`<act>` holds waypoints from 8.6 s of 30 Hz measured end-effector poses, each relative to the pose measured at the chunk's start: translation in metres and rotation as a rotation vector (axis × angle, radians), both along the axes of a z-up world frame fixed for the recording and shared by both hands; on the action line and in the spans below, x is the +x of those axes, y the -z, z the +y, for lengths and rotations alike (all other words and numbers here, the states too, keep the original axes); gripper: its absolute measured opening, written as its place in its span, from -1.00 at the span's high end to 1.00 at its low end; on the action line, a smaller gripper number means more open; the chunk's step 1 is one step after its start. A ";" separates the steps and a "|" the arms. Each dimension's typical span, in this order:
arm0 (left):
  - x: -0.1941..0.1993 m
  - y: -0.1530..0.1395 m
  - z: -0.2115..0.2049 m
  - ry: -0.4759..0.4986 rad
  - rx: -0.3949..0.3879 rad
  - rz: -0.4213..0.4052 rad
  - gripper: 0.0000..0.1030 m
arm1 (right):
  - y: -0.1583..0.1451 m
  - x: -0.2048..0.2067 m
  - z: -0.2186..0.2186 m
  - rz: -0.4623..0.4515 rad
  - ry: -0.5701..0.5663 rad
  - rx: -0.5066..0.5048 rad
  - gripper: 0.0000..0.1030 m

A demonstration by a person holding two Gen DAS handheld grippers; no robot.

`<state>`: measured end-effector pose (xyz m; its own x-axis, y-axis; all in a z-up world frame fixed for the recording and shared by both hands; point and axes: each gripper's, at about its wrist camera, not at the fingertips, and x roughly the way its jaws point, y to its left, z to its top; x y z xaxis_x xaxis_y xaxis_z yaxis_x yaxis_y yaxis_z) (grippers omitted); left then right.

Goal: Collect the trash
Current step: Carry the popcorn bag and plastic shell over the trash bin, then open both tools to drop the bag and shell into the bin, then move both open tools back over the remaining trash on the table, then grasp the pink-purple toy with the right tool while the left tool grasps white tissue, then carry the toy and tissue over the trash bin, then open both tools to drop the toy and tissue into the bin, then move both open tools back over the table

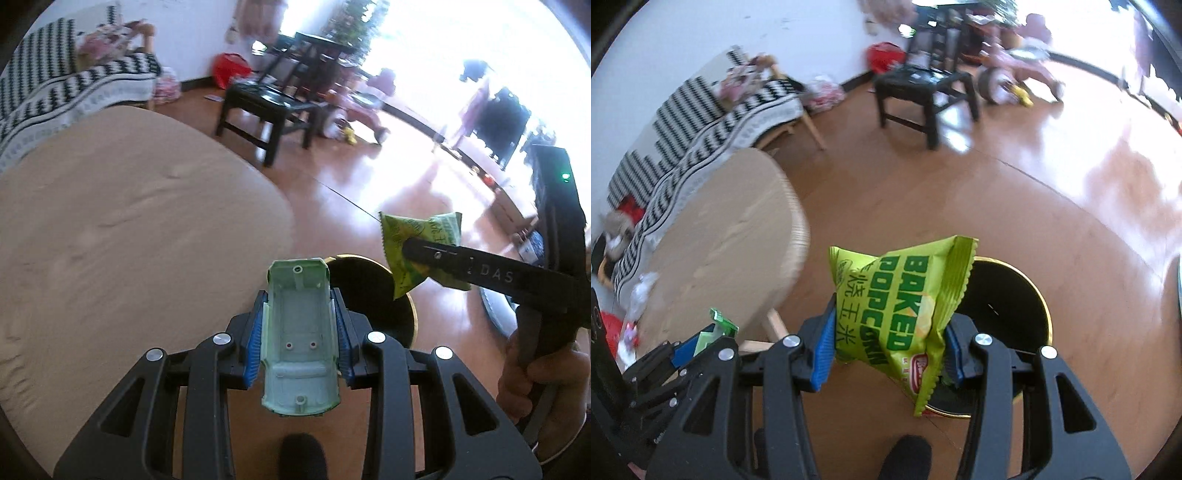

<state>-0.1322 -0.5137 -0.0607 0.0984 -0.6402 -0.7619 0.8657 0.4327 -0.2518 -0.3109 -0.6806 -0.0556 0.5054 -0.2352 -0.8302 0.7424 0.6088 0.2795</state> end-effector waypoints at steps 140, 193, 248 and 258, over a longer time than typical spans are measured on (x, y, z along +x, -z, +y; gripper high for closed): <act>0.251 -0.059 0.462 -0.796 0.026 -0.117 -0.19 | -0.064 0.412 0.429 -0.163 -0.879 0.030 0.03; -0.038 0.029 -0.070 0.180 0.065 -0.026 -0.19 | 0.019 -0.072 -0.037 -0.033 0.119 0.087 0.03; 0.033 -0.035 0.044 0.042 0.045 -0.168 -0.81 | -0.030 0.060 0.019 -0.094 -0.066 0.009 -0.76; 0.104 -0.070 0.177 -0.185 0.040 -0.228 -0.81 | -0.051 0.189 0.116 -0.118 -0.311 0.012 -0.76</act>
